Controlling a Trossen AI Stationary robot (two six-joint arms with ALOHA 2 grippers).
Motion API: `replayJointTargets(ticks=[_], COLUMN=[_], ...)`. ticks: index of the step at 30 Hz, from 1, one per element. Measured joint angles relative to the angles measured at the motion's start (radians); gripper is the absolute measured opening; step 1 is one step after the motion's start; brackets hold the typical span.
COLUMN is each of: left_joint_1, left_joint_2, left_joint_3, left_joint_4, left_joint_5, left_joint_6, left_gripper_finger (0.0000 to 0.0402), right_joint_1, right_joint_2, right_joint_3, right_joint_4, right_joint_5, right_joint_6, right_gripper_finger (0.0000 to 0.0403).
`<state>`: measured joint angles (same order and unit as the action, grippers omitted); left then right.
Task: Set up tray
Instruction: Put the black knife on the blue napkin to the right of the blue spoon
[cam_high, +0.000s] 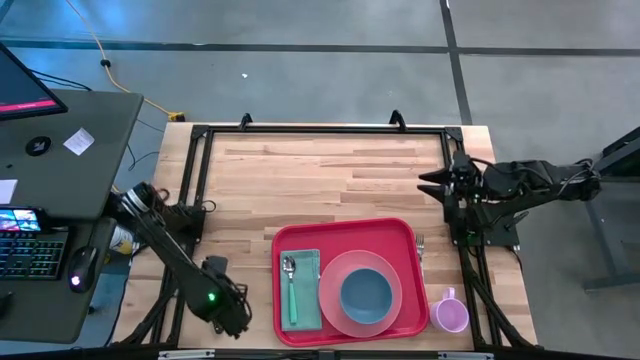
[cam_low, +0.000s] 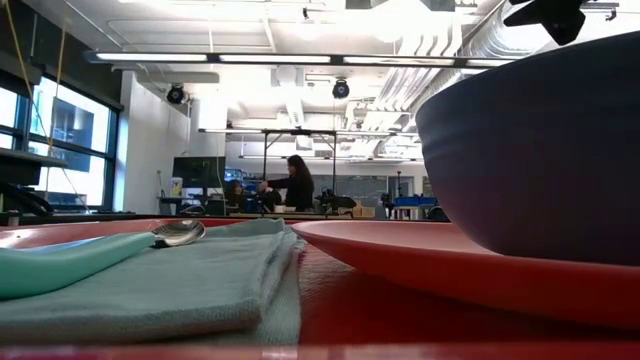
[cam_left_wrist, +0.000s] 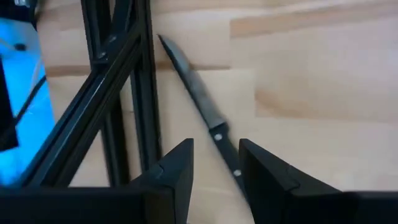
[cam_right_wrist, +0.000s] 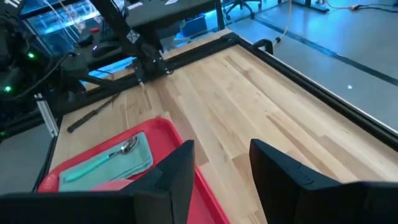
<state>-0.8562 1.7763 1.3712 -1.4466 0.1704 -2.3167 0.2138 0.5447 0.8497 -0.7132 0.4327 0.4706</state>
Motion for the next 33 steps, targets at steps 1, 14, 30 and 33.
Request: replayJointTargets(ticks=[1, 14, 30, 33], left_joint_1=[0.000, -0.051, -0.083, -0.075], left_joint_2=[-0.012, -0.328, -0.322, -0.320], left_joint_3=[-0.018, -0.516, -0.613, -0.614], left_joint_4=[0.015, 0.741, 0.740, 0.722], left_joint_5=[0.000, 0.138, 0.186, 0.154], left_joint_6=[0.020, -0.121, -0.107, -0.109], left_gripper_finger=[0.0161, 0.0161, 0.0161, 0.0161], right_joint_1=[0.000, 0.000, 0.000, 0.000], right_joint_2=[0.004, 0.068, 0.090, 0.090], right_joint_3=[0.000, 0.000, 0.000, 0.000], right_joint_4=[0.000, 0.001, 0.000, -0.001], right_joint_5=[0.003, -0.007, -0.020, -0.019], right_joint_6=[0.000, 0.060, 0.090, 0.089], right_gripper_finger=[0.0138, 0.0138, 0.0138, 0.0138])
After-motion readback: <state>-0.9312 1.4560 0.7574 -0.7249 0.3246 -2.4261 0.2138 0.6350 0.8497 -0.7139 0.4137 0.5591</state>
